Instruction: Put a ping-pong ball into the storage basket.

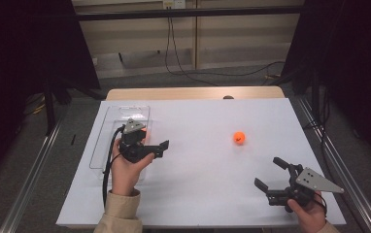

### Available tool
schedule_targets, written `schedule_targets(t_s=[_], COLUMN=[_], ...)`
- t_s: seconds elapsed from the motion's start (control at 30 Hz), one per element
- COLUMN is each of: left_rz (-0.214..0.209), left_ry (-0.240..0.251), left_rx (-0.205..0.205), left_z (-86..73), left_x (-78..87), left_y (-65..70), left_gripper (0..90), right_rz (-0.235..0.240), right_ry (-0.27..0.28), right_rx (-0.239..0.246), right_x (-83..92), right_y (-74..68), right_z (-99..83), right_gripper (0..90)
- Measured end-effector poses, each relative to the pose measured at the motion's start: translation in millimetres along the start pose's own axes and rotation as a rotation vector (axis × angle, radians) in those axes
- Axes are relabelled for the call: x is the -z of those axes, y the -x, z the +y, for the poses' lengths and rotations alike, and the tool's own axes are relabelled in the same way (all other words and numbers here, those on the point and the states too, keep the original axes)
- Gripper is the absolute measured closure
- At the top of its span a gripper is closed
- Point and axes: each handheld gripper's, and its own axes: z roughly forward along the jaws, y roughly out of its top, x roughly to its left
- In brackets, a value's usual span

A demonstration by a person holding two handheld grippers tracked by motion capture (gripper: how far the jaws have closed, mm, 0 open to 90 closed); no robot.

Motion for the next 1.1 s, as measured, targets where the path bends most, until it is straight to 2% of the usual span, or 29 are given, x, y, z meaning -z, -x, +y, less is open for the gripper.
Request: schedule_targets(t_s=[0.13, 0.27, 0.63, 1.1], left_rz=[-0.008, -0.014, -0.039, -0.052], left_ry=[0.008, -0.002, -0.012, -0.023], left_rx=[0.003, -0.01, -0.009, -0.034], left_z=[0.7, 0.6, -1.8, -3.6], left_x=[-1.6, -4.8, -15.4, -26.6], left_y=[4.1, 6.5, 13.8, 23.0], left_gripper=[9.3, 9.3, 8.4, 7.2], right_rz=[-0.001, -0.001, 0.0, -0.001], right_ry=[-0.002, 0.0, -0.001, -0.002], right_rx=[-0.002, -0.004, -0.002, -0.002], right_x=[0.0, 0.1, 0.0, -0.1], right_y=[0.0, 0.1, 0.0, 0.2], right_z=[-0.2, -0.2, -0.2, -0.3], right_gripper=[1.6, 1.6, 1.6, 1.6])
